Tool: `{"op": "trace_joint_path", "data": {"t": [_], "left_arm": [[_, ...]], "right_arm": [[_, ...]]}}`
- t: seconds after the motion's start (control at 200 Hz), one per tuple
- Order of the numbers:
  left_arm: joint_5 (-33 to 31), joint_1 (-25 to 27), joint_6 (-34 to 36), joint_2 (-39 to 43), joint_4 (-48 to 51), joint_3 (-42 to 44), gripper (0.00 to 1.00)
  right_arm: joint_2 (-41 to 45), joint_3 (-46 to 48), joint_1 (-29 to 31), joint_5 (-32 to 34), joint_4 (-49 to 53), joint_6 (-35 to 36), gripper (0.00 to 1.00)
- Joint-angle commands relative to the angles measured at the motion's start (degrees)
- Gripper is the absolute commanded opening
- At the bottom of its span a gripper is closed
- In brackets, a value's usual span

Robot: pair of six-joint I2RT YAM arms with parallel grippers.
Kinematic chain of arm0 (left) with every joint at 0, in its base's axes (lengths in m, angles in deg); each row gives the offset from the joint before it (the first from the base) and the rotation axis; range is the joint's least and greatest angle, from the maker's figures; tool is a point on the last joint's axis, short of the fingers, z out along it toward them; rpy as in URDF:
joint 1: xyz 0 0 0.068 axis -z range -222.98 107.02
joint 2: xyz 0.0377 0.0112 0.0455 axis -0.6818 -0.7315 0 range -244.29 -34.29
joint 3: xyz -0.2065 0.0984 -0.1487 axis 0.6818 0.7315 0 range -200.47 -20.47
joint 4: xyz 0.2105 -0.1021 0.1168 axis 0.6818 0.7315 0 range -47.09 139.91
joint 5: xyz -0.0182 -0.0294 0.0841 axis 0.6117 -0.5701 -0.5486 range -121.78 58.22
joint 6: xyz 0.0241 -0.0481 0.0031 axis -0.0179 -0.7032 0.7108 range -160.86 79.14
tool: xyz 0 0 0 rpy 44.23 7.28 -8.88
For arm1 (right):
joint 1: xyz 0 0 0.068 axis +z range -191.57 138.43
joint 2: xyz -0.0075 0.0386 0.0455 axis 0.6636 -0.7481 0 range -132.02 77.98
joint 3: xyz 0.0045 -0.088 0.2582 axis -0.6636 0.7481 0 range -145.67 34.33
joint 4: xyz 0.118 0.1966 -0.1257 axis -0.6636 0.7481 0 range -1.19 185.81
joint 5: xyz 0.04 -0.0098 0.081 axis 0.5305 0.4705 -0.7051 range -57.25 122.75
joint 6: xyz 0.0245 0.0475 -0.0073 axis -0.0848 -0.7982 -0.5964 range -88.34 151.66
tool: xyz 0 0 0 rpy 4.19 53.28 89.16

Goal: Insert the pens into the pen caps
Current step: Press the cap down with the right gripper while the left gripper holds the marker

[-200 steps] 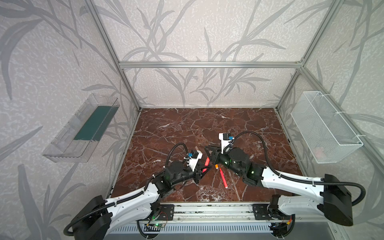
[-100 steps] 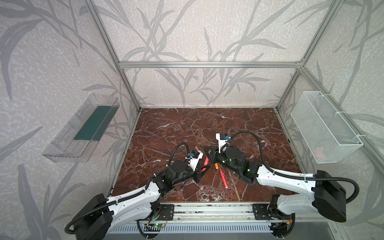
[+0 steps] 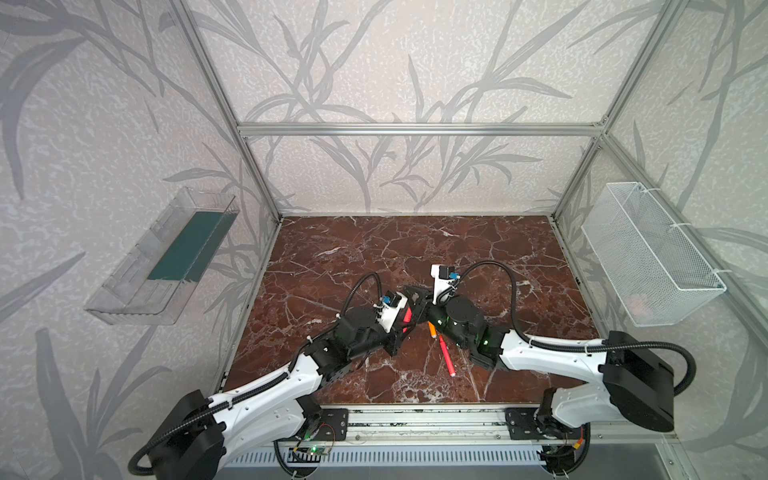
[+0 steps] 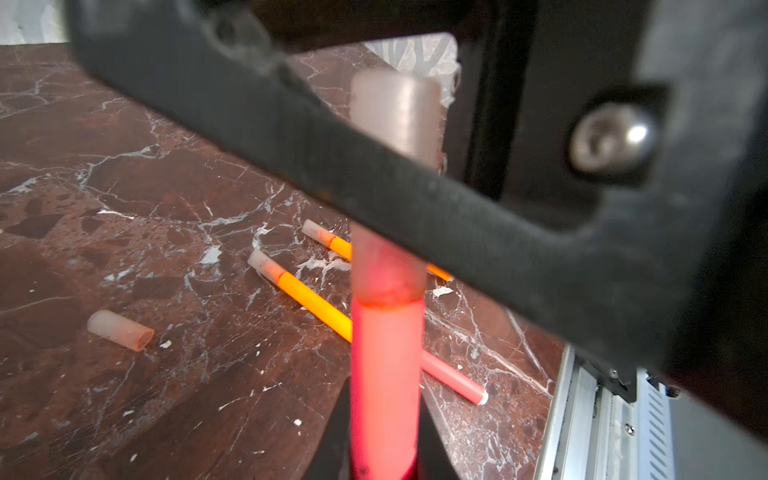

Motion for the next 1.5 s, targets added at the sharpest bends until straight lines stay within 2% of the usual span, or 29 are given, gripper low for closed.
{"op": "trace_joint_path", "data": {"t": [0.0, 0.14, 0.19, 0.26, 0.38, 0.475, 0.535, 0.62, 0.765, 0.905, 0.995, 1.12, 1.235, 1.315, 1.434, 1.499], "left_arm": [[-12.54, -5.5, -3.49, -0.98, -12.58, -7.41, 0.0], [5.33, -13.78, -11.1, -2.85, -18.04, -7.29, 0.0], [8.83, -15.66, -12.32, -2.71, -19.69, -6.83, 0.0], [10.65, -16.97, -11.98, -1.76, -19.63, -6.37, 0.0], [10.93, -18.47, -11.34, 0.0, -18.56, -5.64, 0.0], [7.24, -18.6, -9.98, 1.2, -16.58, -5.41, 0.0], [1.97, -18.59, -8.37, 1.76, -14.49, -5.55, 0.0], [-3.88, -18.44, -5.9, 1.96, -12.61, -5.96, 0.0], [-11.03, -18.33, -5.13, 3.91, -10.82, -5.83, 0.0], [-13.55, -18.32, -4.33, 5.83, -8.98, -5.83, 0.0], [-12.24, -18.37, -4.72, 5.98, -10.19, -5.14, 0.0], [-5.87, -18.34, -5.28, 5.97, -9.97, -4.69, 0.0], [2.38, -17.6, -6.85, 7.25, -11.86, -1.44, 0.0], [5.8, -15.9, -7.74, 8.14, -12.05, 0.6, 0.0], [6.57, -11.24, -7.74, 10.23, -11.49, 3.78, 0.0], [5.02, -8.36, -7.61, 11.33, -11.3, 5.21, 0.0]], "right_arm": [[-3.78, 2.52, 7.3, -11.86, 7.9, -1.14, 0.0], [-4.94, 3.13, 7.71, -14.85, 2.75, 1.16, 0.0], [-5.02, 3.54, 7.69, -15.67, 1.39, 1.78, 0.0], [-4.87, 4.2, 7.66, -16.5, -0.26, 2.82, 0.0], [-3.51, 5.78, 7.71, -17.08, -1.59, 4.12, 0.0], [-2.05, 6.37, 7.97, -16.71, 0.05, 3.95, 0.0], [-1.15, 5.47, 9.38, -12.56, 5.3, 1.43, 0.0], [-1.31, 2.27, 14.3, -4.84, 14.27, -4.56, 0.0], [-5.09, -0.13, 18.99, -3.99, 12.11, -7.62, 0.0], [-3.64, -0.23, 22.76, 0.85, 12.63, -6.94, 0.0], [-4.5, -0.44, 23.27, 1.31, 11.52, -6.4, 0.0], [-5.08, 1.95, 22.43, 3.23, 5.16, -3.9, 0.0], [-2.33, -0.43, 20.59, 3.9, 10.63, 0.35, 0.0], [-0.14, -1.65, 19.15, 4.64, 13.66, 2.63, 0.0], [3.42, -1.86, 17.01, 5.05, 15.18, 5.65, 0.0], [5.08, -1.68, 16.23, 5.12, 15.18, 7.04, 0.07]]}}
